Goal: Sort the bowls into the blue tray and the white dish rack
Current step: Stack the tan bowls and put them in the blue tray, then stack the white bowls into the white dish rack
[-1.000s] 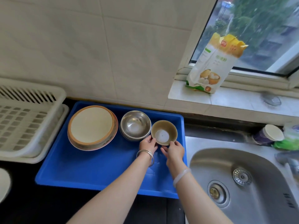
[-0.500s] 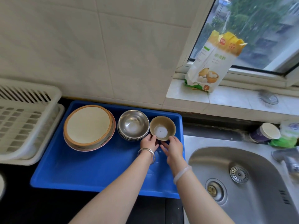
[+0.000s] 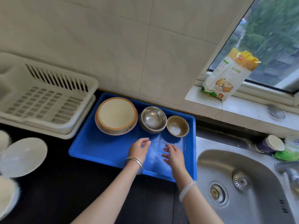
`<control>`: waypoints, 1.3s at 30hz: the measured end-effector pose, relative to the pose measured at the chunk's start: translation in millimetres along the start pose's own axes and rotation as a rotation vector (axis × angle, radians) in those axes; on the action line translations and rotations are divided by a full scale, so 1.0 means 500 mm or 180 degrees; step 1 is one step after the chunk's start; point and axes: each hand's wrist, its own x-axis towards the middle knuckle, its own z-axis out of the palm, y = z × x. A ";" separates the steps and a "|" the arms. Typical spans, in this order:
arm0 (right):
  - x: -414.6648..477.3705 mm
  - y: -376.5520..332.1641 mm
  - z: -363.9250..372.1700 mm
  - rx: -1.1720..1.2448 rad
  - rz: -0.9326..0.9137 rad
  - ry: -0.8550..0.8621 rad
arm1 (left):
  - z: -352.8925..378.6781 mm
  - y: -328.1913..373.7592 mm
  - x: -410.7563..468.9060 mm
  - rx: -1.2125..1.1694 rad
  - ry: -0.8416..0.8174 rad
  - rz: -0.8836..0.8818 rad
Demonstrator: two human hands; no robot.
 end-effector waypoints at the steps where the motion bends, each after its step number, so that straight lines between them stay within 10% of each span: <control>1: -0.020 0.003 0.024 -0.0159 -0.0111 -0.0109 | -0.037 -0.002 -0.019 0.0105 0.0146 0.0077; 13: -0.205 0.064 0.476 -0.2074 -0.0865 -0.1970 | -0.461 -0.147 -0.226 0.1037 0.2688 0.0343; 19: -0.231 0.073 0.647 -0.2468 -0.0688 -0.2207 | -0.584 -0.219 -0.270 0.1125 0.3534 -0.0425; 28: -0.266 0.065 0.706 -0.1030 0.0104 -0.1863 | -0.666 -0.282 -0.281 -0.0646 0.3312 -0.0589; 39: -0.344 0.007 0.650 -0.1151 -0.0722 -0.2046 | -0.686 -0.318 -0.286 -0.1765 0.2926 -0.0423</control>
